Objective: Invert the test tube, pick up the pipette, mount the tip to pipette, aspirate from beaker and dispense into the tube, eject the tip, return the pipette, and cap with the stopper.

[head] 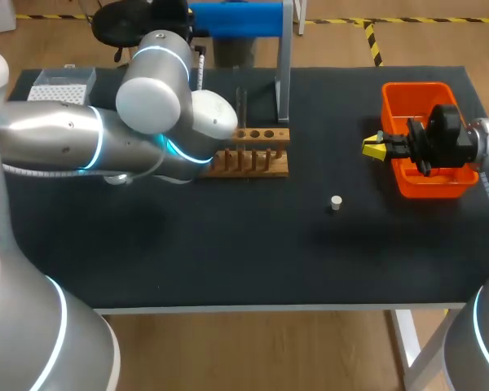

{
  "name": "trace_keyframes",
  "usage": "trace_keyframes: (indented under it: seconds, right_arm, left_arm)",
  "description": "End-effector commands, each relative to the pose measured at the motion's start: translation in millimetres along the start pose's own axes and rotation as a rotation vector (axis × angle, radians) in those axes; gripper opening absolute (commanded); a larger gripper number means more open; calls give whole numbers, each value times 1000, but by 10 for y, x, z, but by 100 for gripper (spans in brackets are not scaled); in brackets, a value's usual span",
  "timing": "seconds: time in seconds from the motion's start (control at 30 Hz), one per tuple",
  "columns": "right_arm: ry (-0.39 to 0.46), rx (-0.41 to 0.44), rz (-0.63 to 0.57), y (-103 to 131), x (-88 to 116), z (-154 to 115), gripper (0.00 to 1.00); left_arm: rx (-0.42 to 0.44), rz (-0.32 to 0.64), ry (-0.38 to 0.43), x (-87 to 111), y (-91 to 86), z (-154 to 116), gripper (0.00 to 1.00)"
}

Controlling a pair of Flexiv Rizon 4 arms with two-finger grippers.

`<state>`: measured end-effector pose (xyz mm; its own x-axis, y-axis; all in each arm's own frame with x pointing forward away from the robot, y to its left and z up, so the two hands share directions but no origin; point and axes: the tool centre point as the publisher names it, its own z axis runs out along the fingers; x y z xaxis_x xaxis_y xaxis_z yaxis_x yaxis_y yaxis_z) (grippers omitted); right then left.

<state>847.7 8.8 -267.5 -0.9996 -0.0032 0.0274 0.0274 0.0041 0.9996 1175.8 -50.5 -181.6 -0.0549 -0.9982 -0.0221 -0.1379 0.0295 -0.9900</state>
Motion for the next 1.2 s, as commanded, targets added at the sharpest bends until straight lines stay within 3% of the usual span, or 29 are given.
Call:
trace_keyframes:
  seconds: [0.03,0.43,0.63,0.7,1.2]
  right_arm:
    - [2,2,0,-2,-4,-1,0]
    - [2,2,0,-2,-4,-1,0]
    - [2,2,0,-2,-4,-1,0]
    - [2,2,0,-2,-4,-1,0]
    - [2,2,0,-2,-4,-1,0]
  left_arm:
    - [-6,5,16,-12,-102,-49,0]
    - [-72,26,300,-181,-343,-425,0]
    - [-121,60,495,-213,-427,-668,0]
    - [-146,70,596,-203,-454,-761,0]
    - [-146,70,596,-203,-454,-761,0]
